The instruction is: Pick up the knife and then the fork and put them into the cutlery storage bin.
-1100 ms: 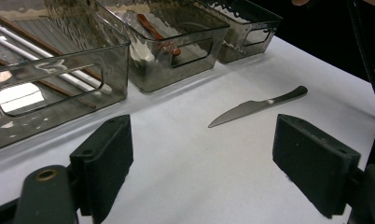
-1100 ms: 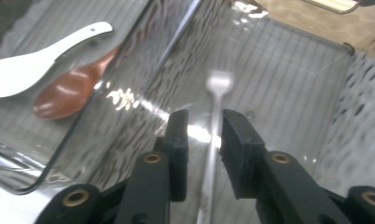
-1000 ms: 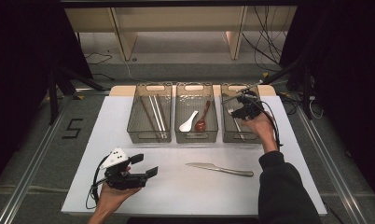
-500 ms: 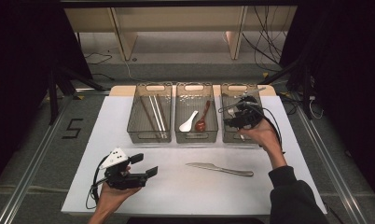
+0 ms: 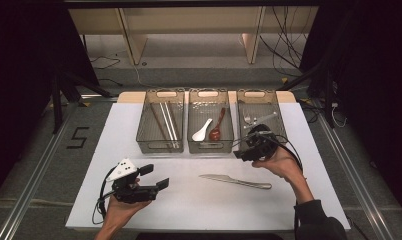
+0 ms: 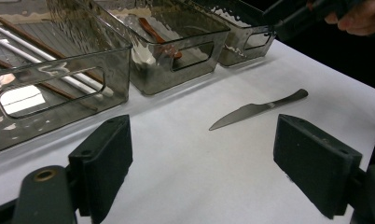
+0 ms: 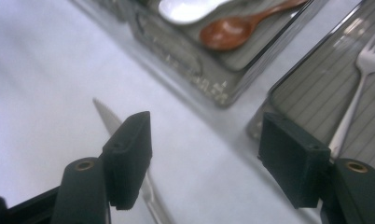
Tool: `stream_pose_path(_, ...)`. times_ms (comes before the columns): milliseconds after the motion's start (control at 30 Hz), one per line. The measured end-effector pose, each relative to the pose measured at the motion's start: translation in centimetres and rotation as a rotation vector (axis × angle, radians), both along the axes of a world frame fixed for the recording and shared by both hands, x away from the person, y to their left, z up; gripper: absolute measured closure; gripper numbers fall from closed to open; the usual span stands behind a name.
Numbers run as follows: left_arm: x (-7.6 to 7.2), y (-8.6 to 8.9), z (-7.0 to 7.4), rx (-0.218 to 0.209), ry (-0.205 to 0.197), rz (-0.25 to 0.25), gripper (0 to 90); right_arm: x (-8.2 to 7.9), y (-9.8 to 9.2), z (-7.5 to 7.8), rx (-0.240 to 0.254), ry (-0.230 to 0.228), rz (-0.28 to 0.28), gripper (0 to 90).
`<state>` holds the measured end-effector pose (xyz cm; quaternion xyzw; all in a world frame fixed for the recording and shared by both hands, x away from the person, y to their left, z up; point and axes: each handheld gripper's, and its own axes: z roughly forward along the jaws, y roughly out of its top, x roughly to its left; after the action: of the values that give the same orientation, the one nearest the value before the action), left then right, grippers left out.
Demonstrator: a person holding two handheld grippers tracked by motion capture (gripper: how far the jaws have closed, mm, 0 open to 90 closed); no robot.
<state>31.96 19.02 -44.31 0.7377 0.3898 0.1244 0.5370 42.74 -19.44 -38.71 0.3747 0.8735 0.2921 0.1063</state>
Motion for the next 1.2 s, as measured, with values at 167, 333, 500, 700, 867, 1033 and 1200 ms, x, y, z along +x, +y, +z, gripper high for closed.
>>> stream_pose_path(167, 0.0, 0.0, -0.1, -0.007, -0.004, -0.001, 18.0, -0.8, 0.5, -1.0, -0.041, 0.028, 0.035, 35.0)
stream_pose_path(333, 0.0, 0.1, -0.1, -0.008, -0.007, -0.002, 17.9, -1.3, 0.9, -2.6, -0.088, 0.075, 0.067, 34.9)
stream_pose_path(500, 0.0, 0.1, -0.1, -0.006, -0.011, -0.002, 17.5, -1.6, 1.2, -3.6, -0.111, 0.108, 0.089, 35.0)
stream_pose_path(700, 0.0, 0.0, -0.1, -0.006, -0.016, -0.005, 16.9, -1.8, 1.7, -4.7, -0.167, 0.139, 0.113, 35.3)
stream_pose_path(867, 0.0, 0.1, -0.1, -0.006, -0.015, -0.004, 16.9, -1.8, 1.8, -5.4, -0.197, 0.158, 0.124, 36.8)
stream_pose_path(1033, 0.0, 0.1, -0.1, -0.006, -0.016, -0.005, 16.9, -1.8, 2.0, -6.0, -0.226, 0.181, 0.130, 39.0)
stream_pose_path(1200, -0.1, 0.1, 0.0, -0.005, -0.017, -0.004, 16.9, -2.0, 2.3, -6.6, -0.255, 0.208, 0.152, 45.1)
